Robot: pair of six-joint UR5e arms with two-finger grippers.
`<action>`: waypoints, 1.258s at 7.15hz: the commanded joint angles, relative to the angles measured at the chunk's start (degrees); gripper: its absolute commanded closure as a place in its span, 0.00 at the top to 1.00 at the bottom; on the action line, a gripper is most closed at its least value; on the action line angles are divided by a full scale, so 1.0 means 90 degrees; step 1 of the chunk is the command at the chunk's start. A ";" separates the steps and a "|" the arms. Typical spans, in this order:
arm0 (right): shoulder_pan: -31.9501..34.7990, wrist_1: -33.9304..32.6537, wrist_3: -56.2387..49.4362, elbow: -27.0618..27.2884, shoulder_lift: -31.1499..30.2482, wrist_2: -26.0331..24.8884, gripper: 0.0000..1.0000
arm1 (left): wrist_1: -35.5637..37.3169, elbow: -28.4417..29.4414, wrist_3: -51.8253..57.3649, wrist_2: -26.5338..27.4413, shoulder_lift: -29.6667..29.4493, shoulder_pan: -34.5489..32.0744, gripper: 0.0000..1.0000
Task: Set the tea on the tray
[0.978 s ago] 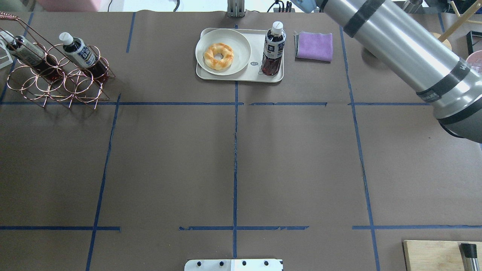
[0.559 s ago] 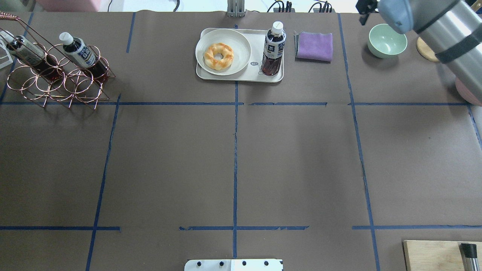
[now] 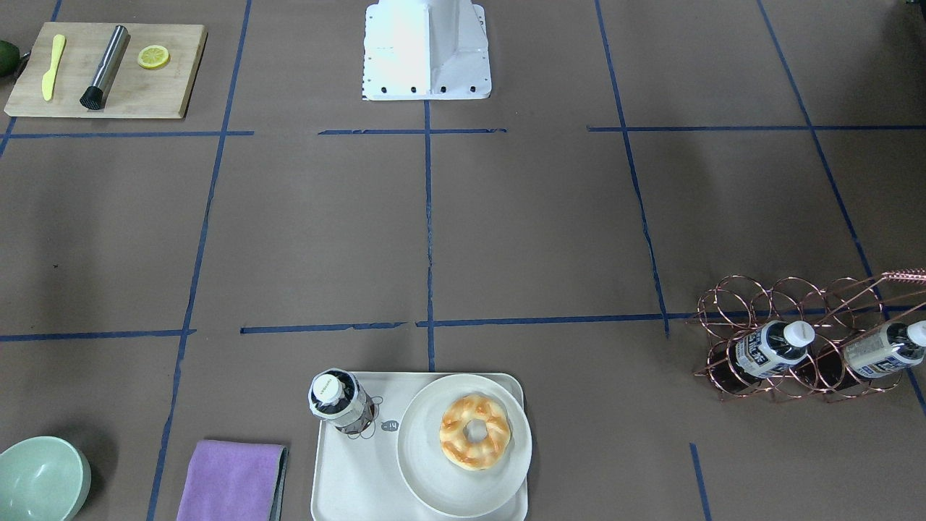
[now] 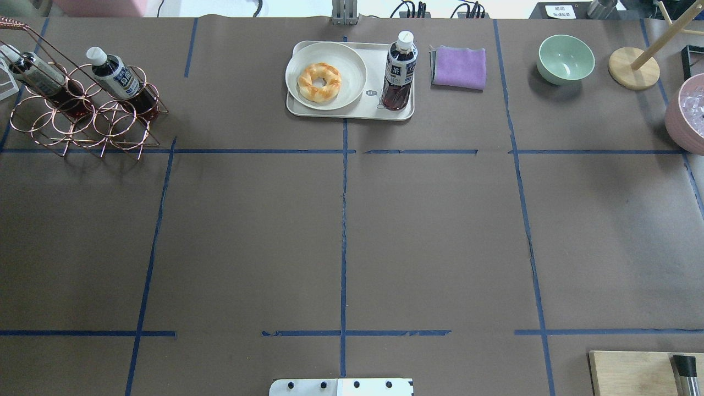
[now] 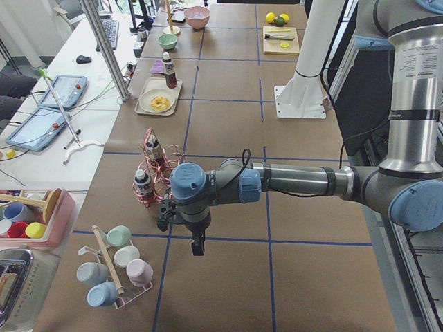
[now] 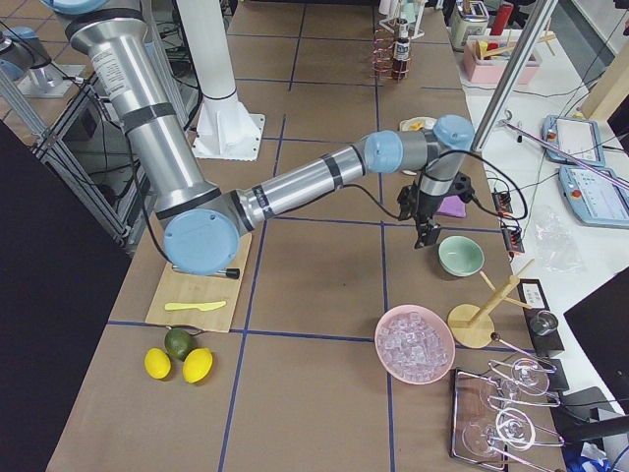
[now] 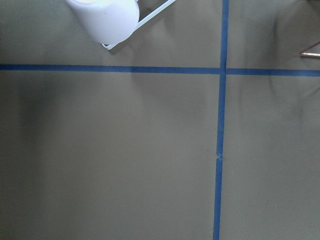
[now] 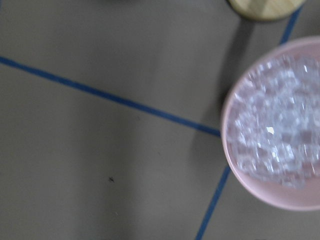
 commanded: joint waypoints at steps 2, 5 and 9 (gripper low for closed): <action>0.0512 0.0651 0.0187 0.0529 -0.1607 0.0180 1.00 | 0.0053 -0.0075 0.0002 0.0012 0.0180 0.0036 1.00; 0.0512 0.0661 0.0462 0.0870 -0.1579 0.0190 1.00 | 0.0004 -0.0076 0.0012 0.0032 0.0191 0.0036 1.00; 0.0512 0.0661 0.0513 0.0921 -0.1589 0.0199 1.00 | -0.0006 -0.0134 0.0012 0.0022 0.0201 0.0066 1.00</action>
